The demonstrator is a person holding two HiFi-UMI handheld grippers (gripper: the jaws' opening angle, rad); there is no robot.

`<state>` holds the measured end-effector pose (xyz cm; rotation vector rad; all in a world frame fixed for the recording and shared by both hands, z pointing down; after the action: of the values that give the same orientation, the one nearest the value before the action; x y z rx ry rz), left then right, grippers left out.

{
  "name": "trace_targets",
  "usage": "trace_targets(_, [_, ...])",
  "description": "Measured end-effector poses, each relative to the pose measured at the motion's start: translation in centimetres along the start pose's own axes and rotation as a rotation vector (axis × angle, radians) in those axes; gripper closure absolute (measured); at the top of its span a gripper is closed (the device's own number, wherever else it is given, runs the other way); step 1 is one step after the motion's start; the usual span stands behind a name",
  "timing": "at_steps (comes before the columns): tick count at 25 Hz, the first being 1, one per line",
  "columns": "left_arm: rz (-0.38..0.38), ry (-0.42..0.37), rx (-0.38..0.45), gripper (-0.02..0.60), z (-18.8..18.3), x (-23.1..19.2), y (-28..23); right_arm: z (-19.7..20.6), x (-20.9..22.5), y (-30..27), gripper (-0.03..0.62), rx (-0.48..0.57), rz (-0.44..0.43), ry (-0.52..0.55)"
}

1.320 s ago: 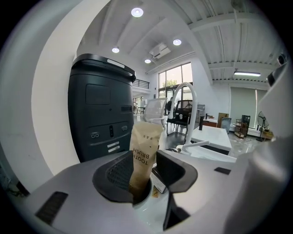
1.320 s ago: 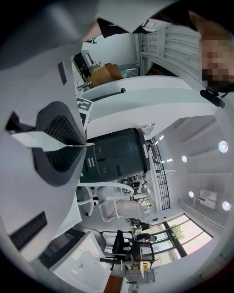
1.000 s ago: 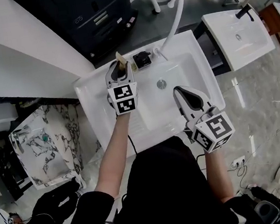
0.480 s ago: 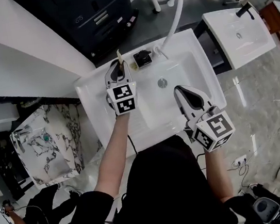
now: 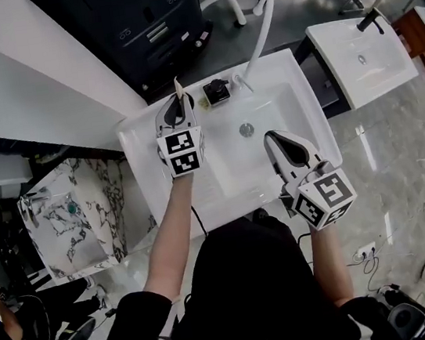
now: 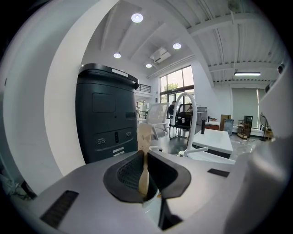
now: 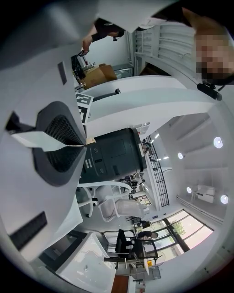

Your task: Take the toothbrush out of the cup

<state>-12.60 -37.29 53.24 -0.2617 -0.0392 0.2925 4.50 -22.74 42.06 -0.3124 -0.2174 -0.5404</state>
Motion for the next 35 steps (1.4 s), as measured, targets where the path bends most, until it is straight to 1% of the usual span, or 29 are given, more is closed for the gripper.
trace_targets(5, [-0.023,-0.02,0.036,0.543,-1.8,0.1,1.4,-0.2,0.4,1.2,0.562,0.02,-0.017,-0.006])
trace_targets(12, [-0.053,-0.052,0.138,0.541,-6.4,0.8,4.9,-0.6,1.0,3.5,0.562,0.05,-0.038,-0.024])
trace_targets(19, [-0.099,-0.097,0.26,0.543,-10.5,2.6,9.6,-0.8,1.4,6.7,0.562,0.083,-0.077,-0.031])
trace_targets(21, [-0.104,-0.107,0.284,0.541,-11.5,3.5,11.0,-0.7,1.5,7.8,0.562,0.091,-0.084,-0.038])
trace_targets(26, [-0.104,-0.108,0.303,0.543,-12.5,5.9,14.4,-0.4,1.4,10.5,0.562,0.102,-0.109,-0.047])
trace_targets(35, [-0.105,-0.119,0.302,0.541,-12.2,11.2,21.4,0.6,1.0,15.2,0.562,0.113,-0.168,-0.034])
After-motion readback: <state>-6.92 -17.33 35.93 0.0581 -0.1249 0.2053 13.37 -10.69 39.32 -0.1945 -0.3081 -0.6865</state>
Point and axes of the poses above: the fingertips, and each gripper's own axes: y backward along the fingers, x to its right, z out of its underside, the point moved 1 cm from there along y, backward along the fingers, and after that the axes turned 6 degrees about x, right-handed, at the moved point
